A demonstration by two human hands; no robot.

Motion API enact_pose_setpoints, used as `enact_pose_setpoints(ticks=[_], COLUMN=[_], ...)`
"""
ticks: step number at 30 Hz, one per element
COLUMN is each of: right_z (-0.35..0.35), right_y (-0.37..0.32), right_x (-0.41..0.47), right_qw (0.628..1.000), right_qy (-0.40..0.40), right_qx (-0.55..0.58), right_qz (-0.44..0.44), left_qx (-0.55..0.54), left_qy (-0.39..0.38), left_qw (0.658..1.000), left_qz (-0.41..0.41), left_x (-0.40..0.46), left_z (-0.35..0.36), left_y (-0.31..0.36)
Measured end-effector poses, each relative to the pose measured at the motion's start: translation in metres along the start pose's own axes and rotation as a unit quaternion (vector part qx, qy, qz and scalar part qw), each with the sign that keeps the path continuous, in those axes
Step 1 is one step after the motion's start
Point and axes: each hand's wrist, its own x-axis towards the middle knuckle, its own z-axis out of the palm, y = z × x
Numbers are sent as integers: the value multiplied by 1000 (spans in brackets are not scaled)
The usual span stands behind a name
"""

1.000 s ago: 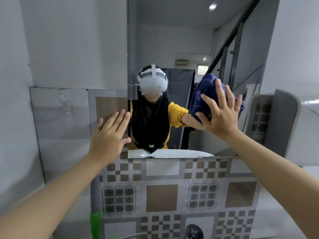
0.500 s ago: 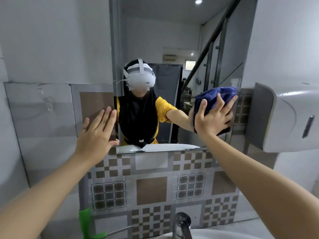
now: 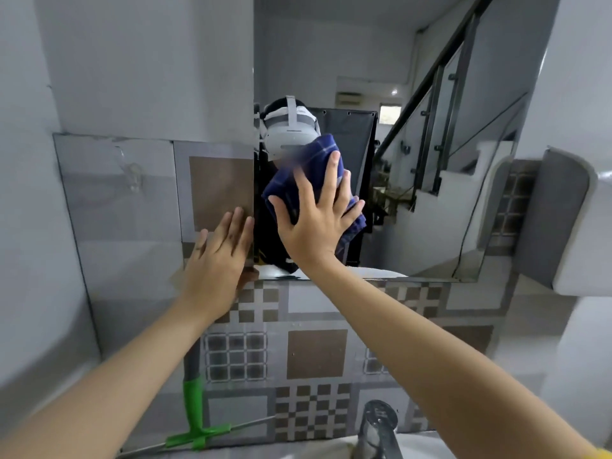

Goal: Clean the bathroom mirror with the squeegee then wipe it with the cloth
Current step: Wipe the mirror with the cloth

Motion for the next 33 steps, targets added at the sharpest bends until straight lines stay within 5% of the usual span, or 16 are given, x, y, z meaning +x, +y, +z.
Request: enact_pose_setpoints(ticks=[4, 10, 15, 26, 33], right_z=[5, -8, -30, -71, -57], right_y=[-2, 51, 115, 217, 181], right_x=[-5, -11, -8, -21, -32], right_qw=[998, 957, 946, 998, 942], right_qy=[12, 12, 19, -26, 57], right_qx=[-17, -55, -95, -45, -11], right_qz=[-56, -285, -311, 20, 330], left_qx=[-32, -26, -17, -16, -25], left_qy=[17, 16, 12, 20, 21], left_qw=[999, 1000, 1000, 999, 999], left_qz=[1, 7, 21, 22, 21], left_x=[-4, -7, -8, -9, -9], left_z=[1, 2, 3, 10, 9], left_y=[0, -2, -6, -2, -2])
